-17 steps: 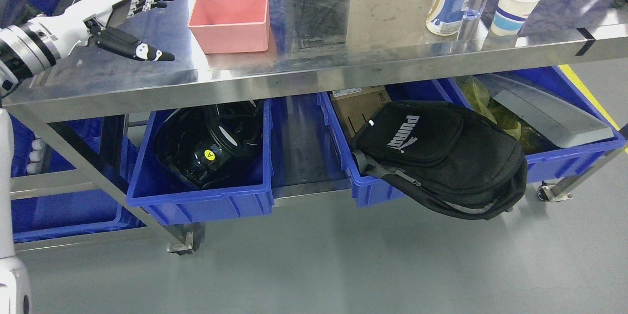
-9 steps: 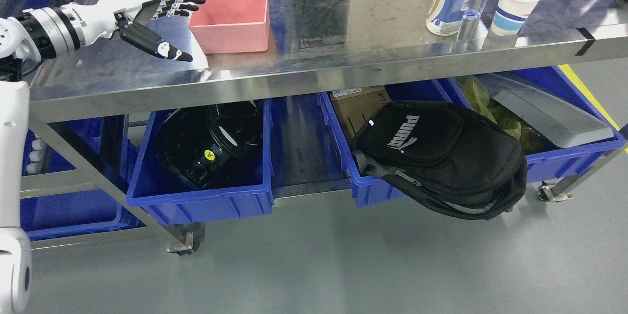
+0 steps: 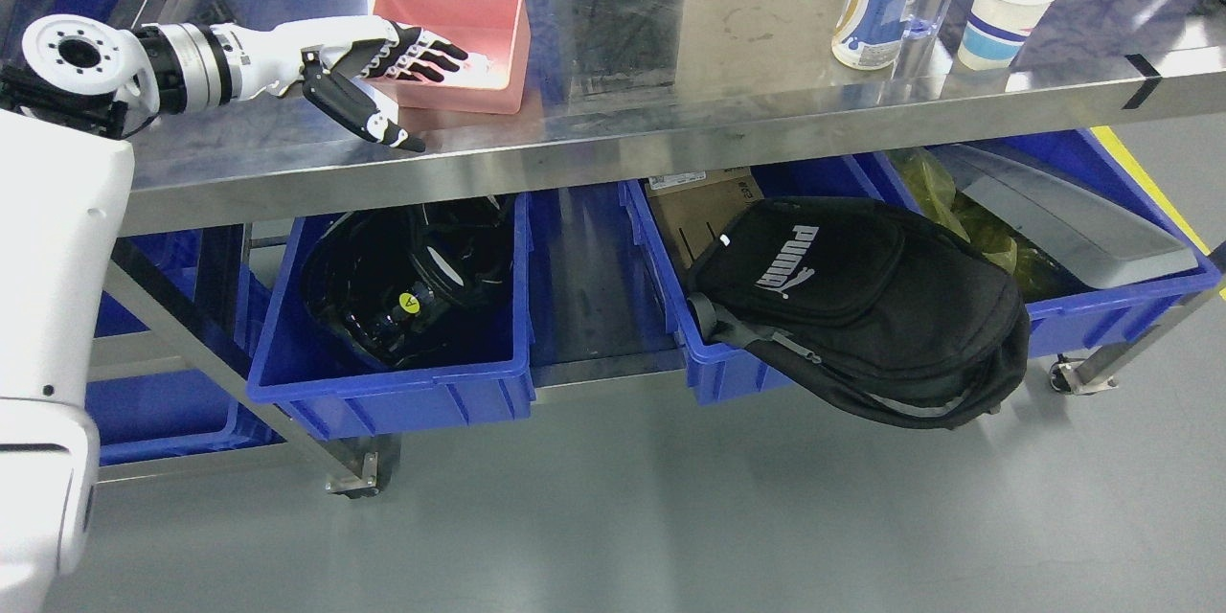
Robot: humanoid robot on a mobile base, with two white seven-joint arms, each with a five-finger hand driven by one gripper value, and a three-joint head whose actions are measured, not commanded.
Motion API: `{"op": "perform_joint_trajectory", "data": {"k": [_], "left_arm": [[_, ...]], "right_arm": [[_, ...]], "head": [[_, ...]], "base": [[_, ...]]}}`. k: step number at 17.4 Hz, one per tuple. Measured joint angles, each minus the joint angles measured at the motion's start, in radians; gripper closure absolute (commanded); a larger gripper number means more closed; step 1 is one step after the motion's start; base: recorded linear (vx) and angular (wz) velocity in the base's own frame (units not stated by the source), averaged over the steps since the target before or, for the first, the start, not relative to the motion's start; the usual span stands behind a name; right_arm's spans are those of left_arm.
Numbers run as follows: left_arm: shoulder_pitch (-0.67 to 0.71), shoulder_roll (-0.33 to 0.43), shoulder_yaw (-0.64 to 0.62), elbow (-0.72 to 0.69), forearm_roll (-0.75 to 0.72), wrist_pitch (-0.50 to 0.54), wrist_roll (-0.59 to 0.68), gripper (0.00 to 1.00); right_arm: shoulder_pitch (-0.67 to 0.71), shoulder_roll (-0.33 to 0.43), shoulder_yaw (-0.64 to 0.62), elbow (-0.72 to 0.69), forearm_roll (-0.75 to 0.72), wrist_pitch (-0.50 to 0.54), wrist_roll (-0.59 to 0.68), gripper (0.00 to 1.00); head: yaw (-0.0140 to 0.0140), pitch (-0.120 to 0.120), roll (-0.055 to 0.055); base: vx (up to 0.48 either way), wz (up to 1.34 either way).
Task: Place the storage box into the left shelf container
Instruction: 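Grasp the rim of the pink box with the left hand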
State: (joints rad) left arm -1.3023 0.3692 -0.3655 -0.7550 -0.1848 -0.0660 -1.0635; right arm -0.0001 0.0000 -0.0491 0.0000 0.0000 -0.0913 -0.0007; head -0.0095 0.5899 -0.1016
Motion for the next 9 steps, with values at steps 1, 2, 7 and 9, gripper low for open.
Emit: {"op": "perform_joint_trajectory", "data": {"k": [1,2,7,9], "left_arm": [[-0.006,-0.008,-0.005,0.018,-0.006,0.000,-0.003,0.35],[-0.012,-0.015,-0.008,0.035,-0.012,0.000,-0.004,0.41],[-0.035,-0.052,0.002,0.103,-0.032,-0.006,-0.004,0.80],[-0.042,-0.064,0.015,0.127,-0.037,-0.023,-0.004,0.89]], "right_arm": [[0.000,0.000,0.000,0.000,0.000,0.000,0.000,0.00],[0.000,0.000,0.000,0.000,0.000,0.000,0.000,0.00],[0.000,0.000,0.000,0.000,0.000,0.000,0.000,0.00],[0.000,0.000,0.000,0.000,0.000,0.000,0.000,0.00]], "head": [[0.0000,0.000,0.000],[0.0000,0.000,0.000],[0.0000,0.000,0.000],[0.0000,0.000,0.000]], "base": [[0.000,0.00],[0.000,0.00],[0.000,0.00],[0.000,0.01]]}}
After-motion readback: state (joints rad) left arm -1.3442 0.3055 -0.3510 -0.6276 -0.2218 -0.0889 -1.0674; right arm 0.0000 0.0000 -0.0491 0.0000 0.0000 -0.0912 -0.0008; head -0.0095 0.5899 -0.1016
